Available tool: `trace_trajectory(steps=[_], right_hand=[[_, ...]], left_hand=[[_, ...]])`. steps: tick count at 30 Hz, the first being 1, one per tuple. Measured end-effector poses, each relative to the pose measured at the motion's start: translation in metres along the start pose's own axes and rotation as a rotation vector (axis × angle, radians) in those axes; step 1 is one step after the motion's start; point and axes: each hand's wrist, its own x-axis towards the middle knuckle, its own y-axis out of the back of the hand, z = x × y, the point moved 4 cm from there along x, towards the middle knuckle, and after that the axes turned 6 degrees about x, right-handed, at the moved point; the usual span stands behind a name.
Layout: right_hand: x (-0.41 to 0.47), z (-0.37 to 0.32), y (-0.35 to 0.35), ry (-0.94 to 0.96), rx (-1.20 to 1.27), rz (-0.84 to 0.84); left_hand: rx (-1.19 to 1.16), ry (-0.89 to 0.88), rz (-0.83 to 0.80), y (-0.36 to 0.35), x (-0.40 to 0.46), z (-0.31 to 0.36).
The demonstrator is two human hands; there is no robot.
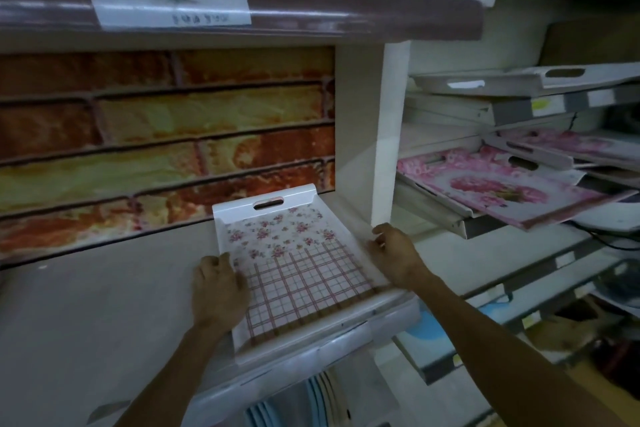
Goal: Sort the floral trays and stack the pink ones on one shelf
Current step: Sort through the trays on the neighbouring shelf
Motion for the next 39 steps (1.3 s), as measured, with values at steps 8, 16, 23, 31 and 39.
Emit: trace_trajectory(steps=[8,16,23,31,39], right_hand=[[-0.010,-0.026,0.098,0.269,0.110,0.181],[-0.020,-0.007,0.182,0.302,0.283,0.201],[-0.013,0.038,0.251,0.266,0.335,0.248],[-0.002,0.082,0.309,0.249,0.346,0.244],[0.007,0.110,0.340,0.203,0.434,0.198]], left_hand=[[-0.251,-0.273,0.118,0.043,0.015,0.049],[-0.486,-0.377,0.124,0.075,0.000,0.170],[-0.560,-0.652,0.136,0.119,0.008,0.326],[-0.390,-0.898,0.248,0.143,0.052,0.486],[-0.100,-0.947,0.207,0.124,0.074,0.533]])
